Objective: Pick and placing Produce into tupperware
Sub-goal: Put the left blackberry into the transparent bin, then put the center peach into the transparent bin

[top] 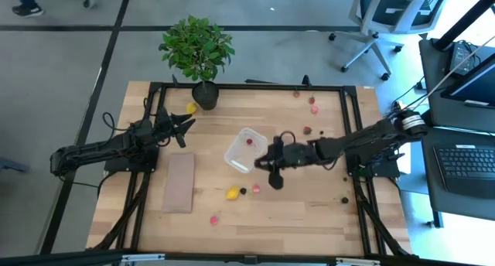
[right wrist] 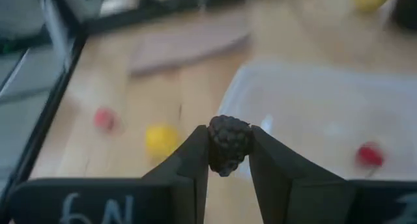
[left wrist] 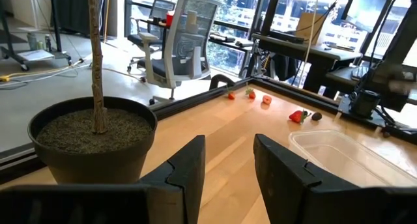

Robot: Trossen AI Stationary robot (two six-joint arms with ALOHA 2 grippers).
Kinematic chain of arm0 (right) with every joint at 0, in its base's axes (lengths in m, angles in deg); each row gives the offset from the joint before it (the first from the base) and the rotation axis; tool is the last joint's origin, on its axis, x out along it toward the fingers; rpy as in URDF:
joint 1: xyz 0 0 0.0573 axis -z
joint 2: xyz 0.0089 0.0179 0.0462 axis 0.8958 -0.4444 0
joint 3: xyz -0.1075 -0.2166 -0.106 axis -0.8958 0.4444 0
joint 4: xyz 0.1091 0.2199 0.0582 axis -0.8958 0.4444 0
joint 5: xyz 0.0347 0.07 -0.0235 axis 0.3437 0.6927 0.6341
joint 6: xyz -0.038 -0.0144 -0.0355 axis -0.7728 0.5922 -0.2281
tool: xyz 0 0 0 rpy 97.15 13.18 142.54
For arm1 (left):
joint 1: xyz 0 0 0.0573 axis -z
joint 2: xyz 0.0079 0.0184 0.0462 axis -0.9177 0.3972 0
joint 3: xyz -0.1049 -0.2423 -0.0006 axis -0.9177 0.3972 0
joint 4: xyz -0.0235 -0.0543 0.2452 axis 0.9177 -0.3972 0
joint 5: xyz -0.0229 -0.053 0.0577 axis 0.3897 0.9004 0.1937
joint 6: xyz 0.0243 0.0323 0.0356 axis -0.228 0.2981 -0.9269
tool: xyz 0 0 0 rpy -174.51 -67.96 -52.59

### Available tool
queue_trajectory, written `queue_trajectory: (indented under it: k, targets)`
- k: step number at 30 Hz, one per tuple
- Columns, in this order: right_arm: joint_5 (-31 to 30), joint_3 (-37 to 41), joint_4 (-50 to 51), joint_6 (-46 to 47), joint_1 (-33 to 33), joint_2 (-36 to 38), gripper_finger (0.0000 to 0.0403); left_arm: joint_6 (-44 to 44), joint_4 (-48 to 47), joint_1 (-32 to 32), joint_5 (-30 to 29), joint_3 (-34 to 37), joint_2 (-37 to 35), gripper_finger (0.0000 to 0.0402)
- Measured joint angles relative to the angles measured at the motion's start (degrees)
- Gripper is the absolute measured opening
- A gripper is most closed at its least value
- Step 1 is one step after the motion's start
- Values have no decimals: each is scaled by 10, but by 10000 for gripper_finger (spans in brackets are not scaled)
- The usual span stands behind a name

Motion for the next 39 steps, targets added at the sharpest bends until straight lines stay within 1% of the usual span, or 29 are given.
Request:
queue_trajectory:
  k: [2,4,6,10,13,15,19,23,30,35,37,39]
  targets:
    - [5,-26,9,-1,22,0,91,0,0,0,0,0,0,124]
    - [17,-62,38,-3,42,-15,91,0,0,0,-1,0,0,124]
    - [26,-104,104,-14,59,-38,91,0,0,0,-2,0,0,124]
    - [28,-197,271,-14,88,-95,91,0,0,0,-3,0,0,124]
    - [27,-244,345,-14,104,-141,91,0,0,0,-3,0,0,124]
    - [31,-267,361,-14,112,-165,91,0,0,0,-3,0,0,124]
    - [71,-296,367,-2,128,-206,91,0,0,0,-4,0,0,124]
    - [74,-302,368,1,137,-230,95,0,0,0,-4,0,0,124]
    - [74,-303,381,-1,136,-236,174,0,0,0,-4,0,0,124]
    - [74,-303,373,-26,137,-234,230,0,0,0,-4,0,0,124]
    - [74,-307,387,-17,137,-229,248,0,0,0,-4,0,0,124]
    - [80,-316,398,-31,131,-221,260,0,0,0,-4,0,0,124]
